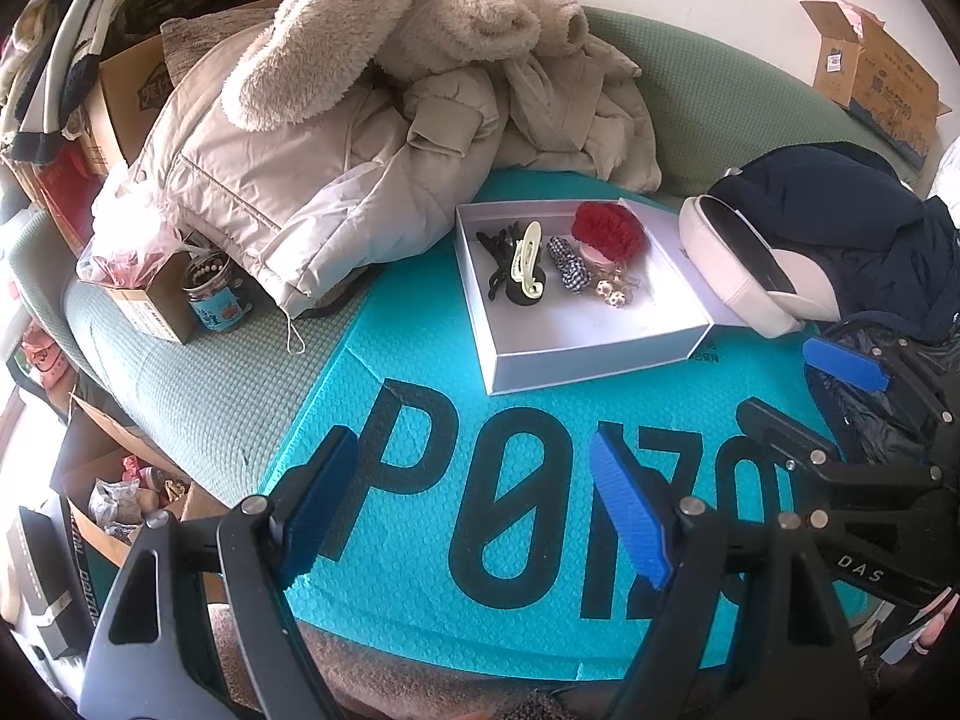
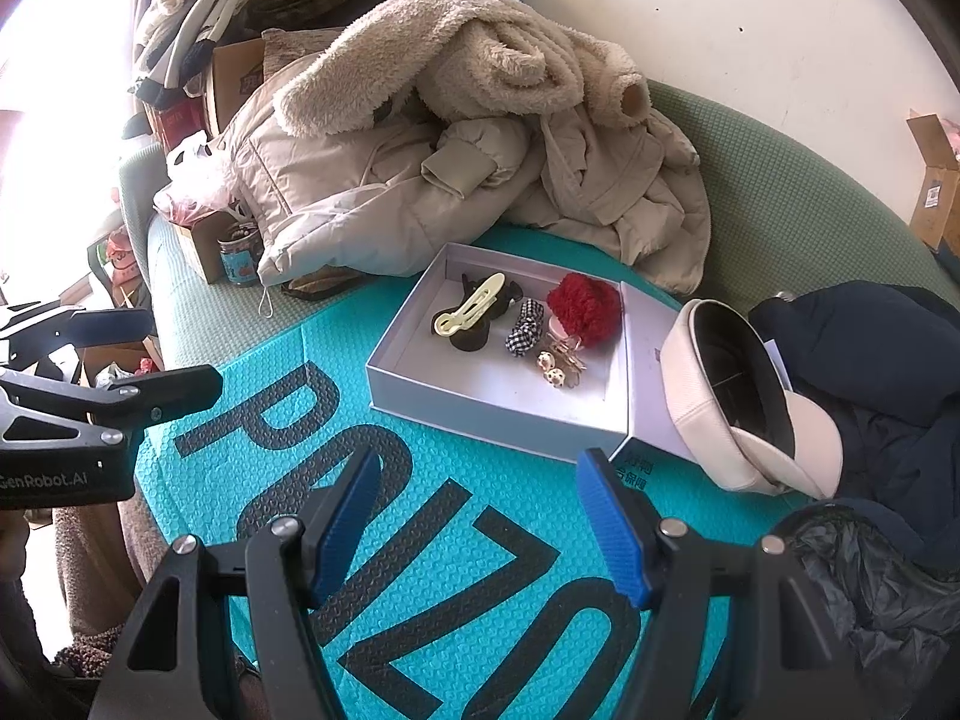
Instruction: Organize objects
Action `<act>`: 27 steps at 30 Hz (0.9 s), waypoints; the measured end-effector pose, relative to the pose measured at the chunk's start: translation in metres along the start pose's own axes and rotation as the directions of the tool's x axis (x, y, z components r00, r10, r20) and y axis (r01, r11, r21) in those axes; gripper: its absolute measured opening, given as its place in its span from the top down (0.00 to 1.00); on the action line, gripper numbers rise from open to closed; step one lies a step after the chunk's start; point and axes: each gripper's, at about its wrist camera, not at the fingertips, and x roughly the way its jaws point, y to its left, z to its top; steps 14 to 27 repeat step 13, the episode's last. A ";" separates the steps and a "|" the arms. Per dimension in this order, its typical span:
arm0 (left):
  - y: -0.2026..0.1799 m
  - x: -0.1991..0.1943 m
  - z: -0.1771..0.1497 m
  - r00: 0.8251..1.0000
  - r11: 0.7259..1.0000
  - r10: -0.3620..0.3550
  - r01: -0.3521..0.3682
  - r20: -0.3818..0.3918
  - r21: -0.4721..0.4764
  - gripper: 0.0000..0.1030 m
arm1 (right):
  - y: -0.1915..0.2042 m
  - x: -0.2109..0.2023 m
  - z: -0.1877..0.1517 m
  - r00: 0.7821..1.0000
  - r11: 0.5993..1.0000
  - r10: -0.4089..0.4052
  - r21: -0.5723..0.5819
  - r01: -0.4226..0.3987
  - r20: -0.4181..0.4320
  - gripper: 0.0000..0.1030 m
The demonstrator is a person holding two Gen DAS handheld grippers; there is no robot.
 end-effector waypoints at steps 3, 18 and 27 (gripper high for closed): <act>0.000 0.000 0.000 1.000 1.000 0.001 -0.001 -0.002 0.002 0.24 | 0.000 0.000 -0.001 1.000 1.000 0.003 0.002 -0.003 -0.001 0.33; -0.006 0.011 -0.006 1.000 1.000 0.012 -0.012 -0.016 0.013 0.23 | -0.006 0.006 -0.009 1.000 1.000 0.004 0.008 -0.004 -0.021 0.33; -0.006 0.011 -0.006 1.000 1.000 0.012 -0.012 -0.016 0.013 0.23 | -0.006 0.006 -0.009 1.000 1.000 0.004 0.008 -0.004 -0.021 0.33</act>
